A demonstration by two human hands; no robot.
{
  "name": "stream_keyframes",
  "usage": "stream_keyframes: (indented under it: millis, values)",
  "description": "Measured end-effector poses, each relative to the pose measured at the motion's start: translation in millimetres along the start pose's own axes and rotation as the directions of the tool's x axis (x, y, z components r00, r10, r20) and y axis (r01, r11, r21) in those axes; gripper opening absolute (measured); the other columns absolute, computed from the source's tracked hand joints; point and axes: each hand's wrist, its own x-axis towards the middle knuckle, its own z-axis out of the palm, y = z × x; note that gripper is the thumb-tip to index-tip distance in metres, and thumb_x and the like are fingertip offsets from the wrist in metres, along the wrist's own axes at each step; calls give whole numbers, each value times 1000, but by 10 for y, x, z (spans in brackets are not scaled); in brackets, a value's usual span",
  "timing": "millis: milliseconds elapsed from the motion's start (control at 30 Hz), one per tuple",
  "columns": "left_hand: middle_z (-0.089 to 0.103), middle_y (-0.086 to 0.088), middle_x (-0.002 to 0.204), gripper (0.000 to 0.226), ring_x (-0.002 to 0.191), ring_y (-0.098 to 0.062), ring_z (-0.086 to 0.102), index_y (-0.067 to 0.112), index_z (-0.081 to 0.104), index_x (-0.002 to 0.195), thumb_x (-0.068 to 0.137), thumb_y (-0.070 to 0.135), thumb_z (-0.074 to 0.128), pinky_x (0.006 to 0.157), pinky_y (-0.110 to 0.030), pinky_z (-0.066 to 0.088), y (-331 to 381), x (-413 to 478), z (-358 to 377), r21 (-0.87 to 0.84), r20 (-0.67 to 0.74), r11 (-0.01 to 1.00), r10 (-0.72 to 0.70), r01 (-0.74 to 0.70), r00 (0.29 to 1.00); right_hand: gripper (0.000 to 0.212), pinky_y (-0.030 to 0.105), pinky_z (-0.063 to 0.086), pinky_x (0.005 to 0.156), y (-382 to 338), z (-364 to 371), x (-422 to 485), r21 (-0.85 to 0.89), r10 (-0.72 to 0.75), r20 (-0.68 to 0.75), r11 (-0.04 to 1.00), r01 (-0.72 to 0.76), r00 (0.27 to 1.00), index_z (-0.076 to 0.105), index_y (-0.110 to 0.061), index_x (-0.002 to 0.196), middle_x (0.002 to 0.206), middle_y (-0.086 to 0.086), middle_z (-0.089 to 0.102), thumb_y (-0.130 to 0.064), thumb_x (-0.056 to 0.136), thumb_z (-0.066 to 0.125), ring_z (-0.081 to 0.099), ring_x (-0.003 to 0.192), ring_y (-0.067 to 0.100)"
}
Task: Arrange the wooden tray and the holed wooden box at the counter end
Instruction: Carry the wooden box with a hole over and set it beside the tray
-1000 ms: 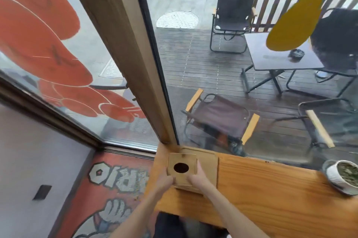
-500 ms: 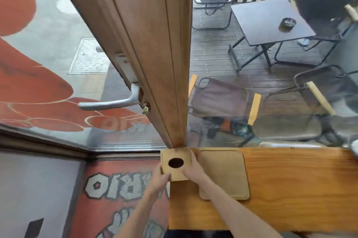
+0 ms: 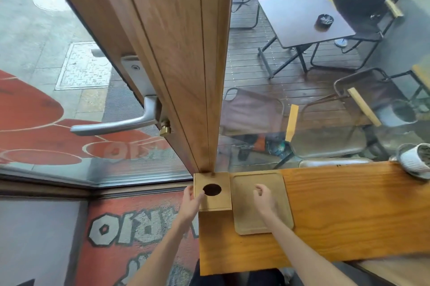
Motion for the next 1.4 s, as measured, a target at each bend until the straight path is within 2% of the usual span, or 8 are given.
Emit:
stream_keyframes:
  millis: [133, 233, 333, 467, 633, 800, 1133, 1400]
  values:
    - [25, -5, 163, 82, 148, -30, 28, 20, 12, 158, 96, 50, 55, 115, -50, 31, -13, 81, -18, -49, 32, 999, -20, 21, 999, 57, 49, 31, 112, 275, -389, 248, -214, 69, -113, 972, -92, 991, 32, -19, 149, 150, 11, 39, -26, 97, 52, 30, 139, 32]
    - [40, 0, 156, 99, 140, -27, 43, 27, 24, 155, 77, 66, 70, 117, -51, 33, -66, 149, -7, -129, 98, 992, 8, 4, 995, 62, 50, 26, 114, 454, -532, 435, -269, 146, -51, 951, -154, 988, 25, -23, 152, 154, 10, 32, -32, 97, 52, 24, 141, 35]
    - [60, -2, 138, 80, 124, -23, 58, 28, 38, 148, 80, 56, 71, 111, -51, 43, -195, 235, 37, -138, 100, 990, 38, -24, 994, 61, 53, 28, 115, 572, -582, 540, -267, 172, 10, 950, -163, 985, 27, -23, 152, 155, 10, 31, -27, 97, 52, 27, 140, 38]
    - [59, 1, 140, 79, 127, -23, 56, 34, 37, 146, 78, 57, 70, 112, -53, 41, -358, 361, 90, -134, 100, 991, 40, -26, 994, 59, 55, 33, 112, 656, -541, 532, -235, 130, -5, 964, -128, 991, 31, -25, 151, 152, 9, 34, -17, 96, 51, 37, 134, 38]
    - [55, 3, 142, 68, 131, -21, 51, 29, 34, 149, 91, 46, 64, 116, -48, 37, -223, 200, 130, -88, 79, 995, 47, -40, 996, 68, 42, 39, 106, 740, -501, 452, -276, 59, -29, 959, -65, 998, 23, -23, 154, 147, 7, 38, -1, 93, 46, 39, 130, 31]
    - [56, 6, 133, 45, 122, -17, 50, 26, 38, 141, 100, 30, 56, 101, -33, 35, -81, 66, 196, -111, 64, 993, 48, -41, 997, 74, 41, 37, 107, 796, -470, 463, -330, 47, -39, 942, -57, 998, 16, -27, 155, 146, 7, 38, -2, 93, 48, 29, 138, 31]
    - [59, 0, 126, 46, 110, -16, 56, 15, 39, 142, 100, 25, 56, 93, -33, 40, -92, 56, 217, -99, 17, 994, 42, -40, 999, 85, 36, 43, 95, 887, -395, 456, -347, 38, -80, 936, -63, 996, 9, -33, 155, 131, 5, 43, 2, 90, 52, 36, 130, 26]
    - [57, -2, 135, 49, 126, -24, 53, 20, 40, 142, 99, 37, 54, 112, -48, 40, -74, 13, 210, -42, 22, 998, 44, -43, 999, 87, 35, 46, 88, 907, -376, 460, -376, 23, -110, 924, -63, 994, 8, -34, 155, 126, 3, 43, 3, 90, 52, 39, 123, 24]
